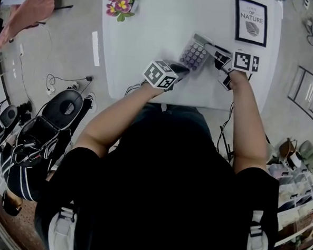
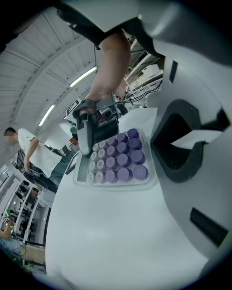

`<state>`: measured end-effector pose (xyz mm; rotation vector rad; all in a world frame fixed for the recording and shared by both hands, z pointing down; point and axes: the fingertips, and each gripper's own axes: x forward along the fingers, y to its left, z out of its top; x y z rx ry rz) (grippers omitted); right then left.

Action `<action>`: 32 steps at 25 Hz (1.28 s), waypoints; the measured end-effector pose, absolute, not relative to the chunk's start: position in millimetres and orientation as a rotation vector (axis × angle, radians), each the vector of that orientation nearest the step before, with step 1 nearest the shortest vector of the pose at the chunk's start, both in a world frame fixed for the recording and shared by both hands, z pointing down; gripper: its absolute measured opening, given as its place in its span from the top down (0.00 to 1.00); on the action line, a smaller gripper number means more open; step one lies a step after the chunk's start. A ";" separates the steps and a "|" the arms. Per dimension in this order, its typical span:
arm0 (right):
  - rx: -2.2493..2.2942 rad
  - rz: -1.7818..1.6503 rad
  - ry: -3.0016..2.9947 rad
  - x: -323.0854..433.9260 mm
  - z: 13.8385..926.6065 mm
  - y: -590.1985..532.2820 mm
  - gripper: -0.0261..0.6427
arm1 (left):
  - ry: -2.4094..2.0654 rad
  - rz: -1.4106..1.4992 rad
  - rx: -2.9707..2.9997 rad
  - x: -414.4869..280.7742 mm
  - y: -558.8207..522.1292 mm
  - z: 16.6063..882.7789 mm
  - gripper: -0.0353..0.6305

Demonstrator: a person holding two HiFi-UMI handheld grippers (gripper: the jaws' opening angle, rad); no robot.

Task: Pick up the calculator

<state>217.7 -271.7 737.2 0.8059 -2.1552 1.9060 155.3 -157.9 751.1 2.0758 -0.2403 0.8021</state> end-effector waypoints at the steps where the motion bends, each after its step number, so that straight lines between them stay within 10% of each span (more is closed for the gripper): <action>1: 0.813 1.905 -2.161 218.1 734.9 -270.7 0.79 | -0.234 0.801 2.080 154.8 -157.0 750.1 0.92; 32: 1.089 1.593 -2.492 223.9 542.6 -225.5 0.79 | -0.331 0.681 2.359 53.6 -195.4 602.0 0.92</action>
